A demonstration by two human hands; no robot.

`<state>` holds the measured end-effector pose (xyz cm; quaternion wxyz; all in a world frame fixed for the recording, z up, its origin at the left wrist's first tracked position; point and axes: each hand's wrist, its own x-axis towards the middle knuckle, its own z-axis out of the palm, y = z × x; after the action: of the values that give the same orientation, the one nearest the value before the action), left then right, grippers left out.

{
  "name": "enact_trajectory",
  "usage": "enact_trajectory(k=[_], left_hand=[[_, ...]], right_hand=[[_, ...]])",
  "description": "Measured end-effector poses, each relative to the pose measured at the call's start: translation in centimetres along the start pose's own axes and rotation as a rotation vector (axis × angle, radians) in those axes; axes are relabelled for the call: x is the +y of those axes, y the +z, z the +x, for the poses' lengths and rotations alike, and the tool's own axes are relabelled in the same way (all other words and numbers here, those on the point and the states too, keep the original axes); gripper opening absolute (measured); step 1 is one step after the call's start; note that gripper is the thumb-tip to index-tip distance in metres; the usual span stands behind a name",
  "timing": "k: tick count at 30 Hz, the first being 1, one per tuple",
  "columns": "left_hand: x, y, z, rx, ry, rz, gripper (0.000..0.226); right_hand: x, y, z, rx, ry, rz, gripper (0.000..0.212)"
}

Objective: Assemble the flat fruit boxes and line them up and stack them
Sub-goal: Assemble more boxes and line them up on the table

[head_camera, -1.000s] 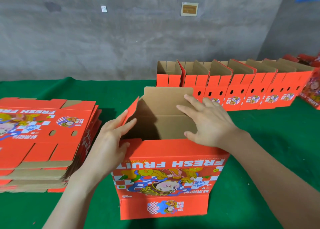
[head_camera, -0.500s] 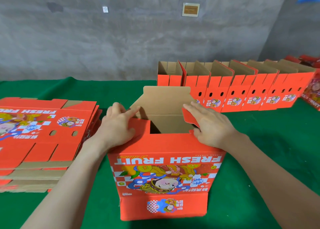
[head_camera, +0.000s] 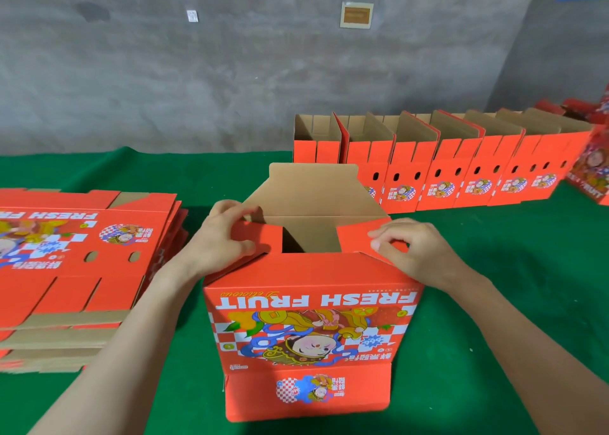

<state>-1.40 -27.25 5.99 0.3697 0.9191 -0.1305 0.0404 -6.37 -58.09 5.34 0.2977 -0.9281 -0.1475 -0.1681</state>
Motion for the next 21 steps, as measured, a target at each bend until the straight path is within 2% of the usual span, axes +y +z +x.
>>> enact_trajectory(k=[4, 6, 7, 9, 11, 16, 21], left_hand=[[-0.3, -0.1, -0.6, 0.088, 0.038, -0.141, 0.052], [-0.3, -0.3, -0.7, 0.096, 0.054, -0.156, 0.052], [-0.3, -0.4, -0.8, 0.093, 0.083, -0.138, 0.051], [-0.1, -0.4, -0.9, 0.077, 0.122, -0.08, 0.046], [0.2, -0.4, -1.1, 0.056, 0.081, -0.075, 0.04], [1.1, -0.3, -0.8, 0.019, 0.001, -0.118, 0.007], [1.8, 0.0, -0.5, -0.092, -0.135, 0.137, 0.069]], right_hand=[[0.0, 0.4, 1.0, 0.195, 0.181, 0.34, 0.013], [-0.4, 0.8, 1.5, 0.281, 0.221, 0.43, 0.01], [-0.5, 0.9, 1.7, 0.257, 0.226, 0.463, 0.009], [-0.8, 0.9, 1.9, 0.092, 0.223, 0.517, 0.02], [-0.8, 0.7, 1.8, -0.055, 0.225, 0.513, 0.024], [-0.8, 0.7, 2.0, -0.145, 0.228, 0.382, 0.021], [-1.2, 0.2, 2.2, -0.174, 0.259, 0.342, 0.028]])
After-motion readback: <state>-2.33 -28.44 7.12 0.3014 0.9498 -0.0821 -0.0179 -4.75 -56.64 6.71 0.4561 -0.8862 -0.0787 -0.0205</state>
